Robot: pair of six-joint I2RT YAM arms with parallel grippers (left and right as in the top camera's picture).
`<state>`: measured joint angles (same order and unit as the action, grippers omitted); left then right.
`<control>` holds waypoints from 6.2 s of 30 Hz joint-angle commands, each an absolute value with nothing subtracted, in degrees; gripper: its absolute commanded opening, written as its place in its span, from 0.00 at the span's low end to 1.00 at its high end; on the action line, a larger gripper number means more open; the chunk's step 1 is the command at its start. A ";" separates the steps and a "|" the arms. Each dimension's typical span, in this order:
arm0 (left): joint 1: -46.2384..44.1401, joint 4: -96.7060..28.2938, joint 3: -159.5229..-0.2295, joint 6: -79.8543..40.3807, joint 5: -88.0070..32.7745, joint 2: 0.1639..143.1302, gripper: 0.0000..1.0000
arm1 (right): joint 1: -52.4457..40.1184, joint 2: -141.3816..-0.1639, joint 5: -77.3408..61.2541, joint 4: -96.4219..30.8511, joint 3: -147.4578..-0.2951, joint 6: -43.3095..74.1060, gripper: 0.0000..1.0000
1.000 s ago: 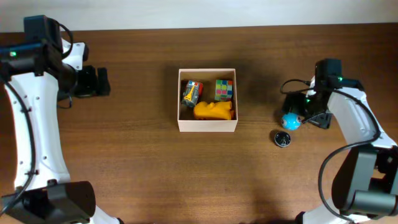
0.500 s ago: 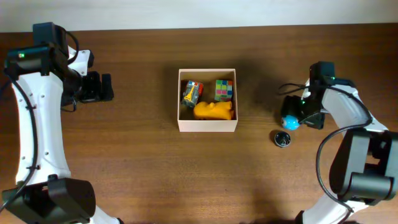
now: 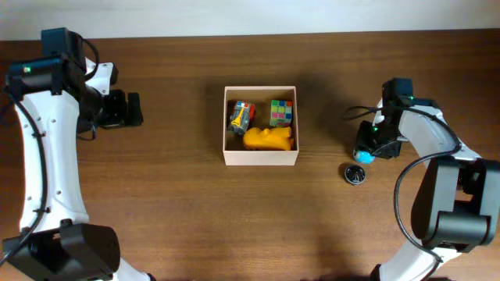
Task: Pack container
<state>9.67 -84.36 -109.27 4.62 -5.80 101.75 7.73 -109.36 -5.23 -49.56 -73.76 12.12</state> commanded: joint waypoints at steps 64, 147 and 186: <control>9.91 -84.20 -108.99 3.88 -6.26 101.56 0.99 | 3.60 -97.08 -6.74 -77.80 -105.19 12.51 0.76; 9.91 -84.20 -108.99 3.88 -6.26 101.56 0.99 | -3.11 -88.25 -11.53 -51.31 -72.71 18.26 0.47; 9.91 -84.20 -108.99 3.88 -6.26 101.56 0.99 | -31.00 -88.29 5.19 -50.74 -92.25 12.23 0.93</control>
<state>9.67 -84.33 -109.23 4.62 -5.82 101.75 -31.07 -93.12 1.76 -47.97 -87.96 12.80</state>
